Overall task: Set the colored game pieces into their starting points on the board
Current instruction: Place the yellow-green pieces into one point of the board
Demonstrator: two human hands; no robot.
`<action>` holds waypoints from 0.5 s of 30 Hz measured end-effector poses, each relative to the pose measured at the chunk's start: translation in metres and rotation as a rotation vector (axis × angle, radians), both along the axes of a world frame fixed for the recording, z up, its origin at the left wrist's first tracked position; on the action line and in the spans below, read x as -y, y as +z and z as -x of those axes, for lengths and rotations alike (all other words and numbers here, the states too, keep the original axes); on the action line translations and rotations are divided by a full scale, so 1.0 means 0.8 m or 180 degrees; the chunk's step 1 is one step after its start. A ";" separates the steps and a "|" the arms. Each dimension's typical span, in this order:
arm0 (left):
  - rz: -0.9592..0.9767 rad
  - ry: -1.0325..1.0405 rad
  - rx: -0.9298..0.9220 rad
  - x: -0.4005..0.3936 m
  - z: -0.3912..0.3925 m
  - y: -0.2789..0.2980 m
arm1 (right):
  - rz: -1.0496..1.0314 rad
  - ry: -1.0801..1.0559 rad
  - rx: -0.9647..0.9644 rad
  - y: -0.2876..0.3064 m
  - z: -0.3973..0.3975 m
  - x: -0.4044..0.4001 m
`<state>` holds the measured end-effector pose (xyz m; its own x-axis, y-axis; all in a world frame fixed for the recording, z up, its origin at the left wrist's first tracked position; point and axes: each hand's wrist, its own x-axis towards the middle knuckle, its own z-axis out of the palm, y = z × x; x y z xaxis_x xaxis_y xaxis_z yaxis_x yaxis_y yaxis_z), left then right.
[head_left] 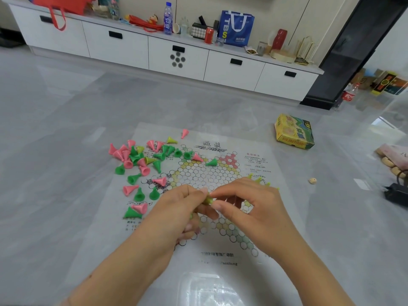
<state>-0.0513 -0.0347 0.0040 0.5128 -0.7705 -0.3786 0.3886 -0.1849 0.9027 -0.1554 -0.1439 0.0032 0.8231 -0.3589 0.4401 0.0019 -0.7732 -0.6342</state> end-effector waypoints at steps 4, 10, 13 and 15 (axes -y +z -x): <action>-0.0039 -0.0071 0.0205 0.000 0.002 -0.003 | 0.0087 -0.0050 -0.0004 0.001 0.001 0.000; -0.0304 0.0094 0.1122 0.000 0.001 -0.004 | -0.1121 -0.1363 0.0150 0.009 0.024 0.032; -0.0347 -0.0040 0.1480 0.000 0.000 -0.001 | -0.1303 -0.1981 -0.0019 -0.002 0.038 0.054; -0.0385 -0.0153 0.1537 0.001 0.002 -0.001 | -0.1299 -0.2033 -0.0337 -0.012 0.042 0.058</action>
